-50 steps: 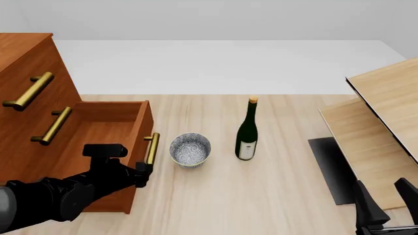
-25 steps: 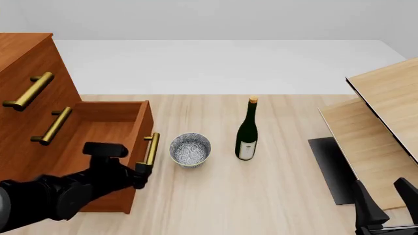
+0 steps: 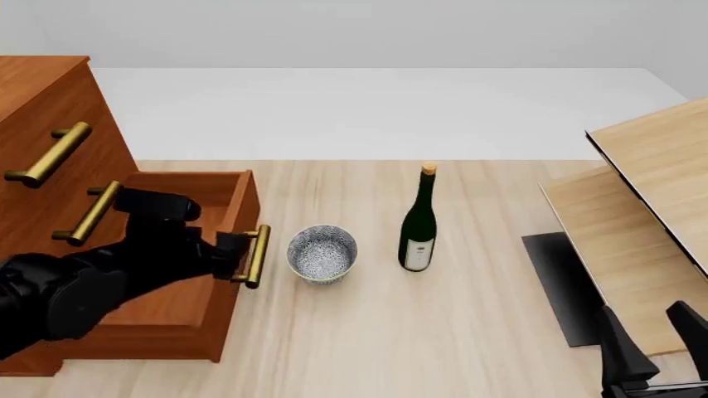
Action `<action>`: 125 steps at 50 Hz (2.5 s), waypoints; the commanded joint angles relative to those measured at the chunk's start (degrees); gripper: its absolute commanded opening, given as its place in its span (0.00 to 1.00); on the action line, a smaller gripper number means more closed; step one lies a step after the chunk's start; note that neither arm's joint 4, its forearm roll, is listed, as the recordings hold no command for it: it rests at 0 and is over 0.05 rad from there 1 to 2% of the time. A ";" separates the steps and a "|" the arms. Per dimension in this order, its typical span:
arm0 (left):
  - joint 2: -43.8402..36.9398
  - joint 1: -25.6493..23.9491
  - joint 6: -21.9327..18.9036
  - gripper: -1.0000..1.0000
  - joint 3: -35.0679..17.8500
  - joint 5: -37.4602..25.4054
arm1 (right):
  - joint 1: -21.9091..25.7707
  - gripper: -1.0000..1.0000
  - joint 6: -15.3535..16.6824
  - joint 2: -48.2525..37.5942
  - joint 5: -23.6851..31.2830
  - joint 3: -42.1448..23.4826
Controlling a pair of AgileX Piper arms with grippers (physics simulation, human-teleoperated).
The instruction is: Put the wine bottle in the bottom drawer of the cabinet.
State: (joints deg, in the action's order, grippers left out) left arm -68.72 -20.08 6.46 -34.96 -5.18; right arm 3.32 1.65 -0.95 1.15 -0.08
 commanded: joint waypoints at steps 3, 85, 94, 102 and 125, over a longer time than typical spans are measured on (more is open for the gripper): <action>-0.61 -2.26 -1.85 1.00 -10.03 -3.81 | 0.10 1.00 0.07 0.37 0.40 -0.01; -43.28 -20.96 -9.07 1.00 -61.87 0.63 | 0.06 1.00 0.14 0.76 1.00 -0.03; -43.83 -22.27 -8.79 1.00 -60.90 1.42 | 0.04 1.00 0.06 0.57 0.86 -0.01; -43.36 -23.97 -8.46 1.00 -59.18 2.20 | 0.08 1.00 0.10 0.60 0.92 -0.01; -43.84 -25.26 -8.74 1.00 -55.02 5.22 | 0.26 1.00 0.16 0.65 1.19 0.01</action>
State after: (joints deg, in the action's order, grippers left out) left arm -112.39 -44.64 -2.49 -91.95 -1.33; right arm 3.52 1.77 -0.45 2.12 -0.08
